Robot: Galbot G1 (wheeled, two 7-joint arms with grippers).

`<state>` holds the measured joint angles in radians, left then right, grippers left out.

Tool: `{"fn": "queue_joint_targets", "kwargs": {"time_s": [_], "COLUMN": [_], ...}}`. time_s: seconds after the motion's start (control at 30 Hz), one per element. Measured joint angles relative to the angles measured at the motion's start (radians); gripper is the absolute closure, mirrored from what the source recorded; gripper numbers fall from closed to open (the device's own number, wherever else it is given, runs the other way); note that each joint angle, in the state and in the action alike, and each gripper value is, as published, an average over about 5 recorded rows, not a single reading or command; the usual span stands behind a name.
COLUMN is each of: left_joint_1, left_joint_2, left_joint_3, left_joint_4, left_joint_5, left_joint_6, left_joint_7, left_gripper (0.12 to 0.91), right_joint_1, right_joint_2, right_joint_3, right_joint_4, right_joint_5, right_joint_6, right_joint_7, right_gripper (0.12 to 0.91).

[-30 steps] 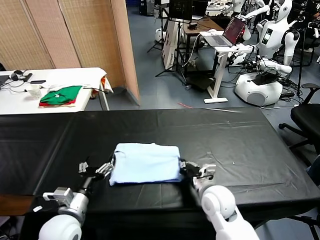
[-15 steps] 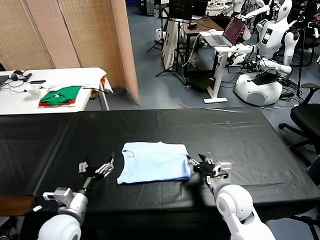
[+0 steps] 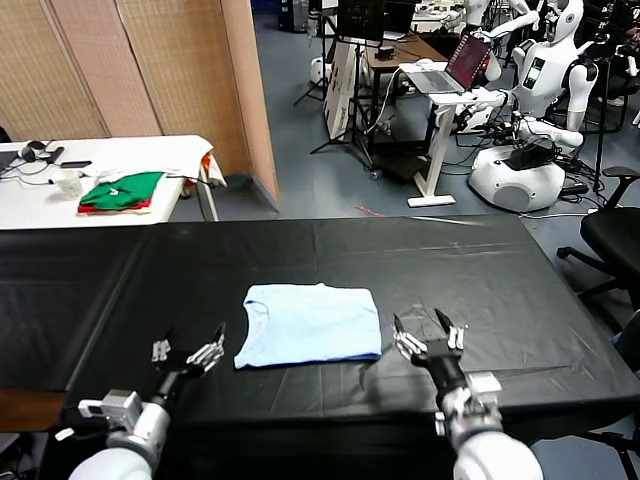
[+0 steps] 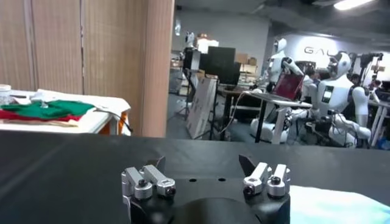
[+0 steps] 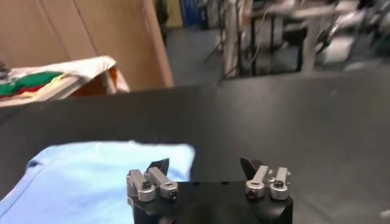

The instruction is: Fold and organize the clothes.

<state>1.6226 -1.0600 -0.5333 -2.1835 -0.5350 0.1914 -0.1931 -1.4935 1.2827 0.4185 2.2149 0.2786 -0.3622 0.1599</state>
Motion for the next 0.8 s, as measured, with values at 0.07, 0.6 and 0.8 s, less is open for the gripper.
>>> {"fn": "queue_joint_targets", "kwargs": {"time_s": [0.07,0.6,0.8], "left_joint_1": [0.02,0.162,0.215], "left_joint_2": [0.005,0.025,0.031], "left_joint_3": [-0.001,-0.033,-0.062], "left_joint_4": [-0.007,-0.062,-0.068], "left_joint_5": [0.0,0.003,0.002], "left_joint_6": [0.0,0.009,0.011], "left_joint_7": [-0.005,-0.01,-0.006], "left_gripper": [0.123,0.123,0.123], "right_joint_1": [-0.066,-0.498,-0.606], "right_joint_2": [0.004,0.055,0.061], "right_joint_3": [0.008,0.011,0.028], "right_joint_4": [0.035,0.185,0.208], "right_joint_5": [-0.04,-0.255,-0.221], "right_joint_6": [0.059,0.363,0.338], "right_joint_7": [0.014,0.168,0.209], "right_gripper": [0.118,0.118,0.118]}}
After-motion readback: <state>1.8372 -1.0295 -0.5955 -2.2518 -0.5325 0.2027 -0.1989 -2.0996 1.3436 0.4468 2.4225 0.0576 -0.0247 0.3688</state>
